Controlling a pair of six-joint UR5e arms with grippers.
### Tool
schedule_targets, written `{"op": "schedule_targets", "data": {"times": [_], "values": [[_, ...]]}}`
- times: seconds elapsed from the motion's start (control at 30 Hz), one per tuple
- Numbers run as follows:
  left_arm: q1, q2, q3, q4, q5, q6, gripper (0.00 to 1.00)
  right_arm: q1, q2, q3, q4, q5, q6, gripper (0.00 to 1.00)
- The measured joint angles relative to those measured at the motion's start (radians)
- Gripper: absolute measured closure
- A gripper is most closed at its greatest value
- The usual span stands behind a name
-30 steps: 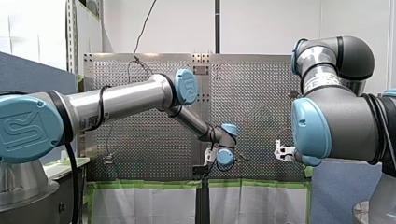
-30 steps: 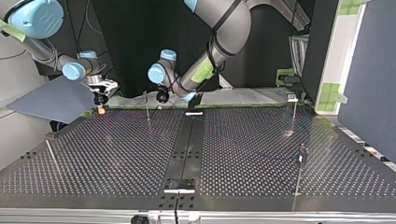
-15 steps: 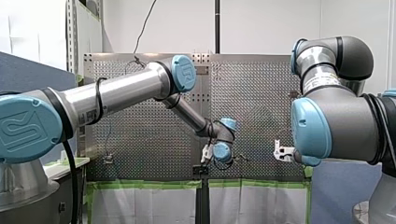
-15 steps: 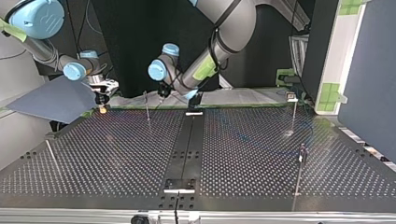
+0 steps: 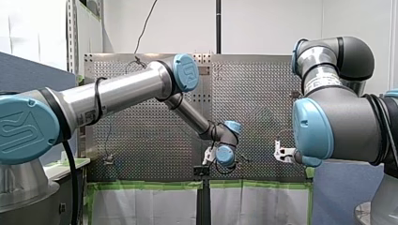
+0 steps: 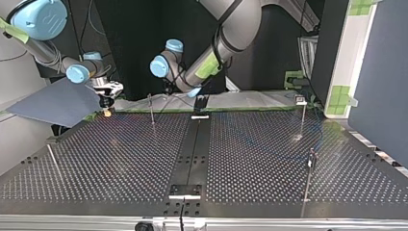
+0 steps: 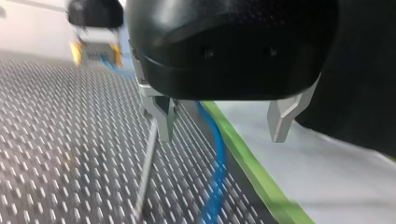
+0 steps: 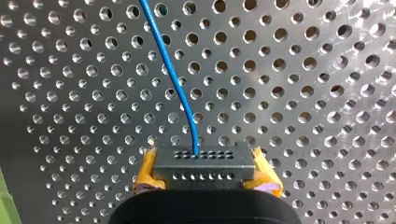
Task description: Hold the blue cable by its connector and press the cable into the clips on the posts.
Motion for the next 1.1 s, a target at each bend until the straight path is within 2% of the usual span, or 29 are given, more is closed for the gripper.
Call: {"op": "schedule_targets", "data": {"times": [0.2,0.47,0.57,0.73,0.97,1.1], "values": [[-0.029,0.000,0.007,0.020,0.063,-0.060,0.00,0.001,0.001,0.000,0.000,0.000,0.000,1.00],[-0.051,0.000,0.007,0.041,0.141,-0.109,0.00,0.001,0.001,0.000,0.000,-0.007,0.000,1.00],[-0.053,0.000,0.007,0.053,0.157,-0.120,0.00,0.001,0.001,0.000,0.000,-0.010,0.000,1.00],[-0.054,0.000,0.007,0.059,0.149,-0.127,0.00,0.001,0.001,0.001,0.000,-0.012,0.000,1.00],[-0.054,-0.001,0.007,0.060,0.101,-0.116,0.00,0.001,0.001,0.000,0.000,-0.013,0.000,1.00],[-0.055,0.000,0.007,0.060,0.088,-0.113,0.00,0.001,0.001,0.000,0.000,-0.016,0.000,1.00]]}}
